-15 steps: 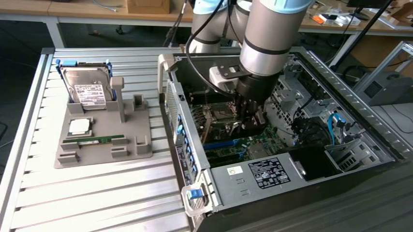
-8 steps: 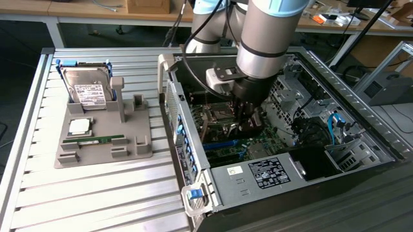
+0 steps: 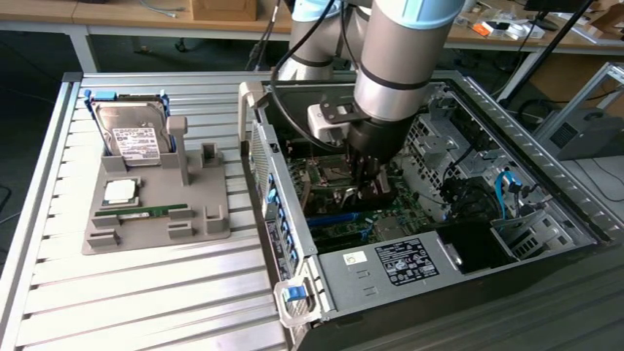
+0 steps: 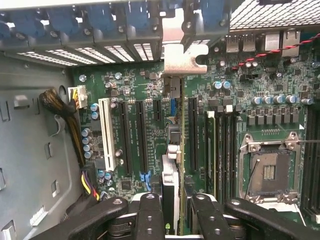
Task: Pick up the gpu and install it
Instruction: 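Insert the gpu into the slot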
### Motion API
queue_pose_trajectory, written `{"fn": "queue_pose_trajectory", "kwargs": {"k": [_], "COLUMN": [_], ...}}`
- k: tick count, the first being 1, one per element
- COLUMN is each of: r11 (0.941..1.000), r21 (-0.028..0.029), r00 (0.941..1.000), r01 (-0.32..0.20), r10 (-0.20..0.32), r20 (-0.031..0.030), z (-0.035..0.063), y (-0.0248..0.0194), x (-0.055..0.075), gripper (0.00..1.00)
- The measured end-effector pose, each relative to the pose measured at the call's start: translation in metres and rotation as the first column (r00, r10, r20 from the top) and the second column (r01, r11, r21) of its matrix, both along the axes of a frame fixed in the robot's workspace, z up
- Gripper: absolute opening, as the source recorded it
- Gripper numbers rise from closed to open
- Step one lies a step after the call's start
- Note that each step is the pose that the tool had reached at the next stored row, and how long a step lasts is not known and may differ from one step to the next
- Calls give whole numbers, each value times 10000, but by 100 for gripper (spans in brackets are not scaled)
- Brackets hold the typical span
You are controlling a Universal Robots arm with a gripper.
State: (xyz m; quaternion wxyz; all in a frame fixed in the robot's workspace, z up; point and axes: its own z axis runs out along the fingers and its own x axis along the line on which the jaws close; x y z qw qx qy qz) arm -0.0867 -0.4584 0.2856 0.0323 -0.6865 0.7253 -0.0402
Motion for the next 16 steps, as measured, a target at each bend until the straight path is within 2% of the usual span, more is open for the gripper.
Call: {"fn": "queue_pose_trajectory", "kwargs": {"k": [8,16], "r11": [10000,9998], "r21": [-7,-14], "r00": [10000,9998], "r01": [41,202], "r10": [-41,-202], "r20": [1,0], "z": [-32,-110], "y": [-4,-5], "x": [-67,-130], "gripper": [27,27]}}
